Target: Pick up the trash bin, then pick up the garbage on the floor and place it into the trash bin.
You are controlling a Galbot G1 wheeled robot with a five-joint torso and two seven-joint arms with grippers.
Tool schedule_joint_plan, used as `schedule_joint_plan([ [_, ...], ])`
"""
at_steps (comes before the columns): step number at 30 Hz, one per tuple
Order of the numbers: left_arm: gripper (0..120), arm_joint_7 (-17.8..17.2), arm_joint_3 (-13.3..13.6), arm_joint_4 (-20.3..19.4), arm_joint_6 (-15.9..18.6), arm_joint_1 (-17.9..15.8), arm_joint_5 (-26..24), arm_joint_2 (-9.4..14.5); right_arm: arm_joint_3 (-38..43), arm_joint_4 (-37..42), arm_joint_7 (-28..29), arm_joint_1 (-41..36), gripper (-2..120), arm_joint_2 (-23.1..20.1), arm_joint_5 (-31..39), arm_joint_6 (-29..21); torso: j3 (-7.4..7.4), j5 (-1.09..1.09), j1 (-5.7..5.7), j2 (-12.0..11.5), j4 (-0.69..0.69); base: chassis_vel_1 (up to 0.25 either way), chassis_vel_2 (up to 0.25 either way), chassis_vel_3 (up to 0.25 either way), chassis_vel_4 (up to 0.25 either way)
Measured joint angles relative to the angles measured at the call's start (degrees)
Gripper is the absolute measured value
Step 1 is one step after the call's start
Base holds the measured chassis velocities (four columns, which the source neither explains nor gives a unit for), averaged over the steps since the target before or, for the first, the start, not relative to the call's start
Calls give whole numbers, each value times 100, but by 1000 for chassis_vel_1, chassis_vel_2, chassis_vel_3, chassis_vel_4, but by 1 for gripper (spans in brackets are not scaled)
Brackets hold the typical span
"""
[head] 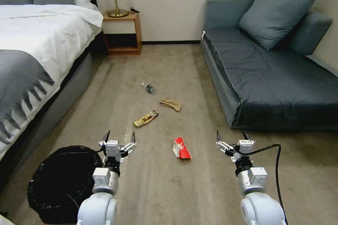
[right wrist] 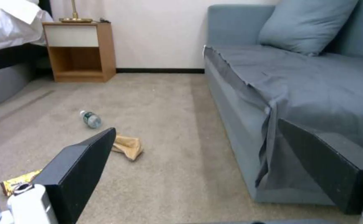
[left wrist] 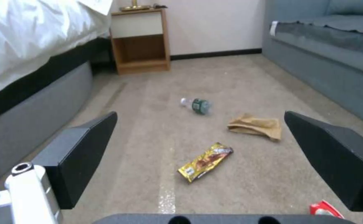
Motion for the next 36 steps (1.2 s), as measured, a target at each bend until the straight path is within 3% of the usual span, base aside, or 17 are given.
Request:
schedule_joint_plan([
  [33,100,-6,-6,-16,-10,17,-2,5,-5,8,8,-30,100,6,-7,36,0,-1,0,0,0,0,0,0,0],
  [36,100,-147,-192,-364,-406,420,-58,114,-126,171,159,-422,100,116,-195,454,0,-1,0,0,-1,0,0,0,0],
])
